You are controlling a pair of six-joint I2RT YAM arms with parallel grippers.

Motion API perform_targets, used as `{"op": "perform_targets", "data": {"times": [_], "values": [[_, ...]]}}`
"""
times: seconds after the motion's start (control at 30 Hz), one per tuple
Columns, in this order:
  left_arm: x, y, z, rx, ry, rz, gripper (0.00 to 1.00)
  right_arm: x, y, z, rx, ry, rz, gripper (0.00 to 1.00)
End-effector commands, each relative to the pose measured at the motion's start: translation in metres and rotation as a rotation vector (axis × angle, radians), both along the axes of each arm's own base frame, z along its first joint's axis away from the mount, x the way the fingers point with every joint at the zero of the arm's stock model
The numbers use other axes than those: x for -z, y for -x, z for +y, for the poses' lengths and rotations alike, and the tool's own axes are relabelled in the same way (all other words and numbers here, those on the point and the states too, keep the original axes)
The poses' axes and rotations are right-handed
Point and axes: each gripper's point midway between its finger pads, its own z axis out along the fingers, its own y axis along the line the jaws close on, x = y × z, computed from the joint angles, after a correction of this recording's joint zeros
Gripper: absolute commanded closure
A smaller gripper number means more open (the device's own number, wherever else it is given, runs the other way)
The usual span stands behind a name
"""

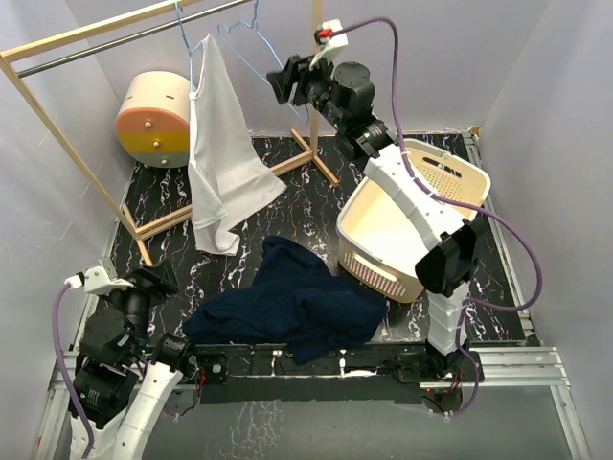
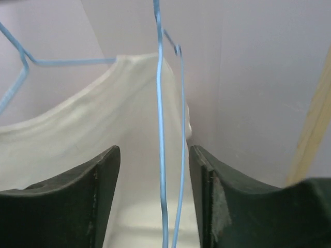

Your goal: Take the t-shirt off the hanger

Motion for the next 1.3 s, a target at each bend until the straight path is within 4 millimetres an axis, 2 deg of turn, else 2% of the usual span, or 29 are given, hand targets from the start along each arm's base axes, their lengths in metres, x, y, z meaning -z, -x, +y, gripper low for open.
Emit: {"op": "perform_targets", "data": {"times": [0.0,0.1,0.17,0.2,0.23,0.33,0.4,0.43,0.47,0.53,0.63,0.87,0.93,1.1,1.27], "values": [[-0.002,-0.006,-0.004,0.016,-0.015,0.004,0.32,-0.013,0.039,-0.023,-0.01,0.006,-0.03,0.37],[0.0,-0.007,-0.005,0.019,-0.018,0.009,0.32,-0.012,0.082,-0.042,-0.054,0.022,-0.038,0.35],[0.001,-0.008,-0.005,0.015,-0.017,0.013,0.32,0.0,0.113,-0.046,-0.123,0.051,-0.013,0.35],[0.001,-0.008,-0.004,0.011,-0.018,0.017,0.32,0.015,0.13,-0.045,-0.169,0.08,0.019,0.35],[0.003,-0.009,-0.004,0.008,-0.017,0.023,0.32,0.019,0.152,-0.047,-0.216,0.099,0.03,0.35],[0.005,-0.01,-0.005,0.007,-0.021,0.032,0.32,0.071,0.211,-0.028,-0.376,0.213,0.131,0.39],[0.006,-0.012,-0.007,0.017,-0.027,0.041,0.31,0.111,0.257,-0.005,-0.452,0.31,0.191,0.4],[0.007,-0.013,-0.008,0.023,-0.03,0.045,0.32,0.134,0.289,0.012,-0.498,0.377,0.216,0.4],[0.007,-0.014,-0.01,0.03,-0.032,0.049,0.32,0.154,0.312,0.022,-0.516,0.439,0.24,0.4],[0.009,-0.017,-0.011,0.037,-0.037,0.06,0.32,0.195,0.338,0.029,-0.495,0.558,0.281,0.38],[0.011,-0.019,-0.013,0.041,-0.041,0.075,0.32,0.246,0.352,0.022,-0.467,0.661,0.341,0.33],[0.012,-0.018,-0.012,0.034,-0.038,0.074,0.32,0.314,0.372,0.022,-0.564,0.766,0.435,0.24],[0.012,-0.018,-0.011,0.029,-0.037,0.074,0.32,0.327,0.377,0.027,-0.597,0.786,0.444,0.22],[0.013,-0.019,-0.011,0.029,-0.039,0.083,0.32,0.338,0.383,0.046,-0.657,0.793,0.391,0.13],[0.015,-0.02,-0.013,0.035,-0.043,0.092,0.32,0.355,0.379,0.059,-0.646,0.819,0.357,0.08]]}}
